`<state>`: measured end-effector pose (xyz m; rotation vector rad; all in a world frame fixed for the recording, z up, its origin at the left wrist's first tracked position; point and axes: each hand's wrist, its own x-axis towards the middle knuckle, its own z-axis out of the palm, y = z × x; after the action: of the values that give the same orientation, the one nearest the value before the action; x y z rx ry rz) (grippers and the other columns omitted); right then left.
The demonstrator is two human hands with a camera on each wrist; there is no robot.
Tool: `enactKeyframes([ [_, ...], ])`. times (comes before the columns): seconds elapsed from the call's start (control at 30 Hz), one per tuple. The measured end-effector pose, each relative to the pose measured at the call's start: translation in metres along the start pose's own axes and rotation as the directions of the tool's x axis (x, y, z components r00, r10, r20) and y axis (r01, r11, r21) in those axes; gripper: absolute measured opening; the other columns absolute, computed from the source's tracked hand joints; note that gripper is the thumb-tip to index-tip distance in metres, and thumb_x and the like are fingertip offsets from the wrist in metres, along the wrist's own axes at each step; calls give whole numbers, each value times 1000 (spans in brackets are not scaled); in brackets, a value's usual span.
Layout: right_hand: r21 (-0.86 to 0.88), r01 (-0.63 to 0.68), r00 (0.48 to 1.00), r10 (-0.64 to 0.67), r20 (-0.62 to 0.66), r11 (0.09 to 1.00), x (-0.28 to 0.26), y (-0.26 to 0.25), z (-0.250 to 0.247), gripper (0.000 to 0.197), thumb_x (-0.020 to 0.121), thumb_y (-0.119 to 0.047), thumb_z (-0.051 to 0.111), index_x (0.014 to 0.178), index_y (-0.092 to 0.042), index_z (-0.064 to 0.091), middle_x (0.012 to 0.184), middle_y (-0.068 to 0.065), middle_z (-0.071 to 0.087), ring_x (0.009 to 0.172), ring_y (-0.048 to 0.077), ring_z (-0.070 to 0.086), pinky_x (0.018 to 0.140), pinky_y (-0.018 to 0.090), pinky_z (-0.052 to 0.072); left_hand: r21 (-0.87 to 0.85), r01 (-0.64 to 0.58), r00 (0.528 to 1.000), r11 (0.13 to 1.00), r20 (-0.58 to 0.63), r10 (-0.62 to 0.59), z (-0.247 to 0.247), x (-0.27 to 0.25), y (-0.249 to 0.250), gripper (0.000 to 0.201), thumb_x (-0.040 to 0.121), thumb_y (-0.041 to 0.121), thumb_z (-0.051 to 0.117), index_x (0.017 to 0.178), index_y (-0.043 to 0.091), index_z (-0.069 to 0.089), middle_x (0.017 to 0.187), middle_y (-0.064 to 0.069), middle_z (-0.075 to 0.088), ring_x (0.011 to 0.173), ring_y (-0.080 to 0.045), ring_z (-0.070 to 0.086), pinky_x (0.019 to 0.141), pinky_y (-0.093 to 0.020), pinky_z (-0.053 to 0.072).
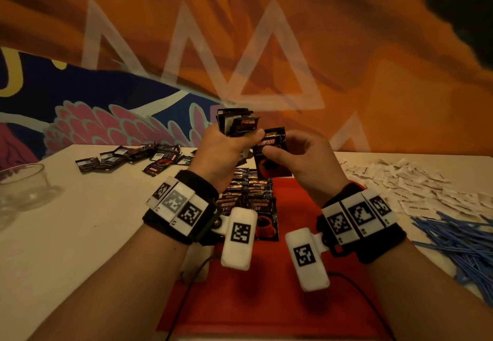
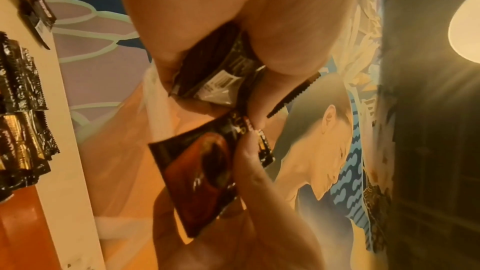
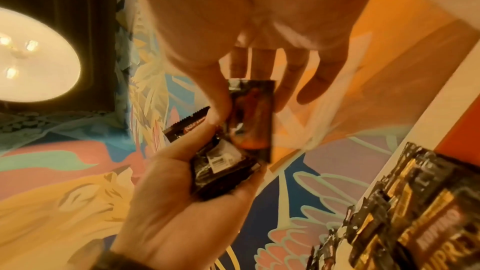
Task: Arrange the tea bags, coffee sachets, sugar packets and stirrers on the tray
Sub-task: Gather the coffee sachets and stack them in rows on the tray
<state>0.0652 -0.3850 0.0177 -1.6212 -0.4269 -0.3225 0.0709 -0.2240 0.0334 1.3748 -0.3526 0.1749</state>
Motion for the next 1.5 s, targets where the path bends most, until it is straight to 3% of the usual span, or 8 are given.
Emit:
enactKeyframes([
  [0.1, -38, 78, 995, -80, -54, 996, -1, -3, 1, 13, 84, -1, 73, 94, -10, 74, 88, 8, 76, 78, 20, 74, 74, 35, 61, 22, -7, 1000, 1000, 25, 6, 1, -3, 3, 12, 83, 11, 74, 91, 20, 74, 95, -8, 71, 104, -38, 64, 101, -65, 43],
  [0.23, -120, 127, 990, -134, -47, 985, -2, -1, 4, 15, 80, -9, 79, 93, -17, 76, 90, 1, 77, 83, 18, 74, 81, 43, 59, 48, -24, 998, 999, 65, 21, 2, -5, 8, 14, 94, 3, 62, 100, 14, 68, 96, -4, 72, 104, -31, 68, 94, -51, 55],
  [0.4, -315, 80, 996, -87, -9, 946, -4, 0, 1, 20, 78, -20, 82, 74, -37, 71, 64, -25, 66, 61, -7, 55, 60, 7, 40, -41, -19, 998, 999, -65, 16, 0, -1, 9, 14, 95, 1, 60, 104, 10, 65, 110, -15, 70, 113, -37, 65, 95, -54, 54],
  [0.63, -337, 39, 999, -37, 13, 941, -6, -4, 3, 17, 78, -16, 82, 76, -29, 72, 80, -9, 74, 77, 6, 68, 73, 23, 54, -112, 102, 991, 988, -70, -111, -4, 3, 8, 13, 95, 0, 59, 100, 10, 64, 94, -9, 71, 97, -30, 71, 79, -46, 59],
  [0.83, -396, -94, 992, 120, 40, 913, -7, 0, 5, 15, 82, -22, 79, 70, -28, 72, 71, -10, 71, 66, 1, 62, 63, 22, 43, -248, 148, 972, 957, -142, -187, -32, 15, 19, 12, 97, 24, 62, 96, 13, 60, 77, 1, 61, 66, -12, 59, 62, -28, 50],
  [1.0, -579, -273, 871, 453, 190, 768, -15, 6, 15, 14, 83, -20, 78, 74, -17, 68, 69, 4, 73, 67, 16, 68, 61, 29, 47, -416, 100, 961, 904, -195, -196, -60, 17, 36, 13, 100, 23, 55, 90, 15, 56, 74, 2, 57, 59, -9, 54, 56, -22, 43],
  [1.17, -660, -358, 715, 649, 262, 661, -27, 5, 33, 18, 88, -15, 72, 73, -13, 64, 62, 2, 71, 57, 10, 63, 52, 23, 45, -488, 70, 957, 870, -214, -197, -73, 16, 44, 9, 100, 20, 54, 93, 14, 57, 76, 0, 57, 59, -10, 54, 55, -22, 44],
  [1.5, -680, -443, 663, 724, 190, 584, -28, 7, 52, 12, 88, -11, 73, 82, -10, 62, 61, 3, 70, 63, 14, 67, 53, 24, 50, -549, 87, 961, 831, -174, -216, -80, 16, 48, 10, 99, 19, 55, 91, 13, 57, 75, 1, 58, 58, -9, 54, 55, -22, 45],
])
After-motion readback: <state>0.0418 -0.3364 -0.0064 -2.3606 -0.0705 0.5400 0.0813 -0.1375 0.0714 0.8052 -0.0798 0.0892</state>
